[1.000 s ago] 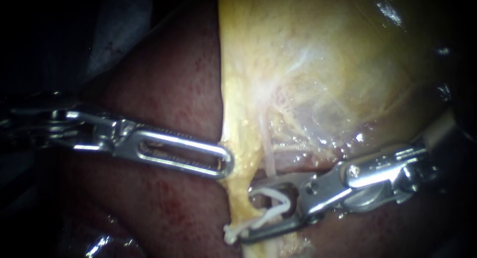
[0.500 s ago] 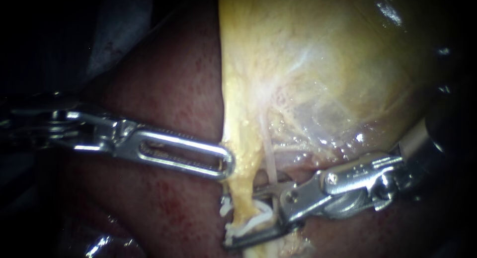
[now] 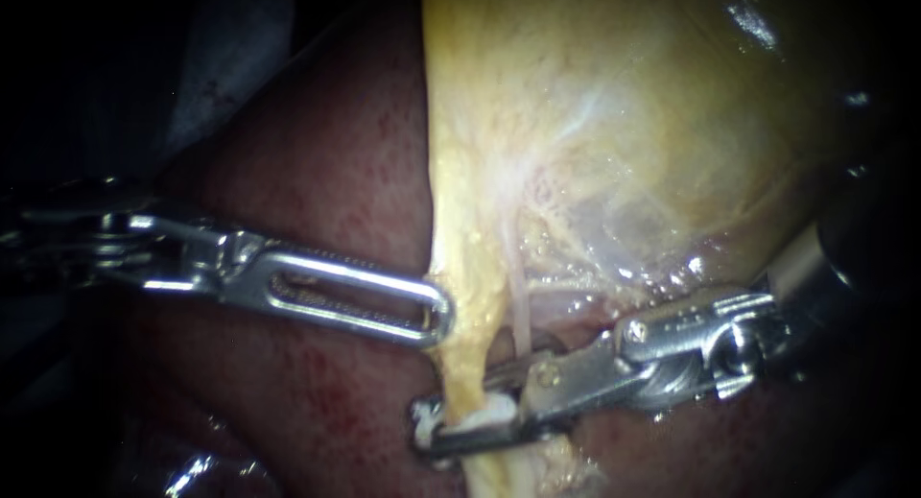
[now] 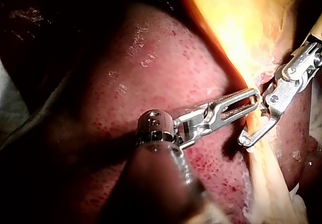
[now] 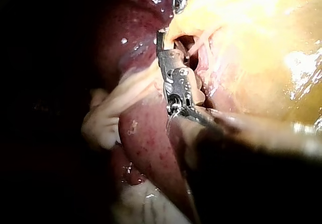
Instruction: Clipping second clip left tube
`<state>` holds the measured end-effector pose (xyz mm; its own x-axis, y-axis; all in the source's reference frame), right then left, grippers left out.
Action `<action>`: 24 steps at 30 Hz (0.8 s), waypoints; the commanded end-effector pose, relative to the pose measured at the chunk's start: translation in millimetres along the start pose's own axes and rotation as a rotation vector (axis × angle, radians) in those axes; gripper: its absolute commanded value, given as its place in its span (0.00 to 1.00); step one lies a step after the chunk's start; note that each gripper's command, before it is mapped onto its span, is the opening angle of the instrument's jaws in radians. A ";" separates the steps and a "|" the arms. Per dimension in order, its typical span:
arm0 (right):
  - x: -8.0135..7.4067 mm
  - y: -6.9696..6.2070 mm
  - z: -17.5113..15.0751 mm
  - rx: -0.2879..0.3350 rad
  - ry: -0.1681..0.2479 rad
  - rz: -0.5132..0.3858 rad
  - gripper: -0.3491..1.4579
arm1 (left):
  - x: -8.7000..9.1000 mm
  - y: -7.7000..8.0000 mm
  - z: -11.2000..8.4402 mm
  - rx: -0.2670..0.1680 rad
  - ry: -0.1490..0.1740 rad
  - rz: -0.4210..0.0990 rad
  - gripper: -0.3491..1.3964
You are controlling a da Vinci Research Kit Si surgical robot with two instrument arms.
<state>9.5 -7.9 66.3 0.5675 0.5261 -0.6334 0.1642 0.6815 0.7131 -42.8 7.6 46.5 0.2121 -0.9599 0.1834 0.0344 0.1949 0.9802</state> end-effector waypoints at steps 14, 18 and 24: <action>-0.1 0.0 0.1 0.015 -0.005 0.009 0.00 | 0.0 0.1 0.1 -0.001 0.000 0.000 0.00; -0.2 0.0 0.1 0.017 -0.006 0.008 0.00 | 0.0 0.1 0.2 -0.001 0.000 0.000 0.00; -0.2 -0.1 0.1 0.019 -0.007 0.012 0.00 | -0.1 0.1 0.2 -0.001 -0.001 0.000 0.00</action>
<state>9.4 -8.1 66.4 0.5751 0.5303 -0.6229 0.1723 0.6659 0.7259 -43.0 7.6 46.6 0.2115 -0.9600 0.1834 0.0353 0.1950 0.9802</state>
